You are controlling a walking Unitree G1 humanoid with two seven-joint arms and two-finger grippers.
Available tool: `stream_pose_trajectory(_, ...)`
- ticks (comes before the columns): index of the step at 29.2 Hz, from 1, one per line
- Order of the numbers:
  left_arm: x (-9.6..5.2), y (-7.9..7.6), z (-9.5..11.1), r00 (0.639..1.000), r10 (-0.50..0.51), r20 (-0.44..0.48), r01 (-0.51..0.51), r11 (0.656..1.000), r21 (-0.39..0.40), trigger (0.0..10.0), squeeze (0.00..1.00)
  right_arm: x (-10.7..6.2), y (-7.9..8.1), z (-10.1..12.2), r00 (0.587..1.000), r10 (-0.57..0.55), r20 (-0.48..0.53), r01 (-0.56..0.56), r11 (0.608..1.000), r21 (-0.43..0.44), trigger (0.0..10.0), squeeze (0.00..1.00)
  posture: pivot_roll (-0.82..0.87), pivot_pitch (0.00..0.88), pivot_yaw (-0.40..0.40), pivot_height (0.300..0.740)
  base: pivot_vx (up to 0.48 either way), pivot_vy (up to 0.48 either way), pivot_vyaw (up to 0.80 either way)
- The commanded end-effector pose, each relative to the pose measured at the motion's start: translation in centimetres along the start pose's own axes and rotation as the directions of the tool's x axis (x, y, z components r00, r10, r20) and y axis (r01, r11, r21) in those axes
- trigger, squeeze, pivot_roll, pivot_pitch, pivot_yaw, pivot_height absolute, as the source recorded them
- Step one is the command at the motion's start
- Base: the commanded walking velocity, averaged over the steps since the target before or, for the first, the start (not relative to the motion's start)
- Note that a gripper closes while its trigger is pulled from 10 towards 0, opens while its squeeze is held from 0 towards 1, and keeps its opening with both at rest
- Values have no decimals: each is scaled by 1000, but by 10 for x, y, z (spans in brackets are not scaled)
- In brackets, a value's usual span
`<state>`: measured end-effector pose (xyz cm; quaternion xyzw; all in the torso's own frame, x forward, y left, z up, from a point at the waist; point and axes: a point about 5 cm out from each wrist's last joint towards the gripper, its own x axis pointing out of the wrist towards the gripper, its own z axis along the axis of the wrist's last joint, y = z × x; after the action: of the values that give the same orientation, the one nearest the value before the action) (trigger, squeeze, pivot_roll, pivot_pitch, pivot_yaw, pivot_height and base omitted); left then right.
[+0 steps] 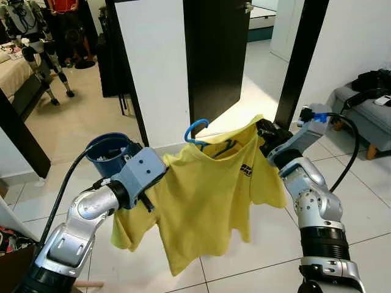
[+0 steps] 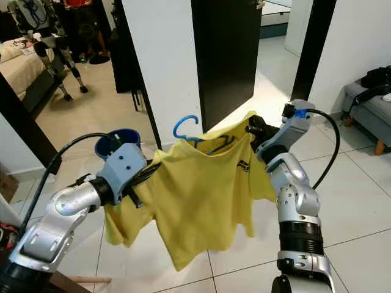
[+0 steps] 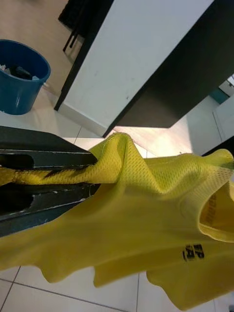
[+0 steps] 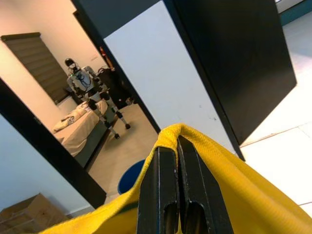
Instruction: Hang hanger
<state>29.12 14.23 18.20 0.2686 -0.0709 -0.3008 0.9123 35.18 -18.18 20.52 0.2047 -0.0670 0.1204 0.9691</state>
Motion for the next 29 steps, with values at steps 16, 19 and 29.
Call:
stream_pose_trajectory(16,4,1,9,996,33,89,-27,998,-65,10000,0,-1,57,-29,964,247,-100,-241,968,67,0,0,-84,0,42,740,0,0,0)
stream_pose_trajectory(19,4,3,6,996,53,78,-47,997,-68,10000,0,-5,62,-29,951,289,-111,-281,956,86,0,0,-88,0,42,740,0,0,0)
stream_pose_trajectory(29,3,2,-3,999,1,45,1,999,-49,10000,0,-12,82,-15,903,425,-58,-413,898,151,0,0,-105,0,49,740,0,0,0)
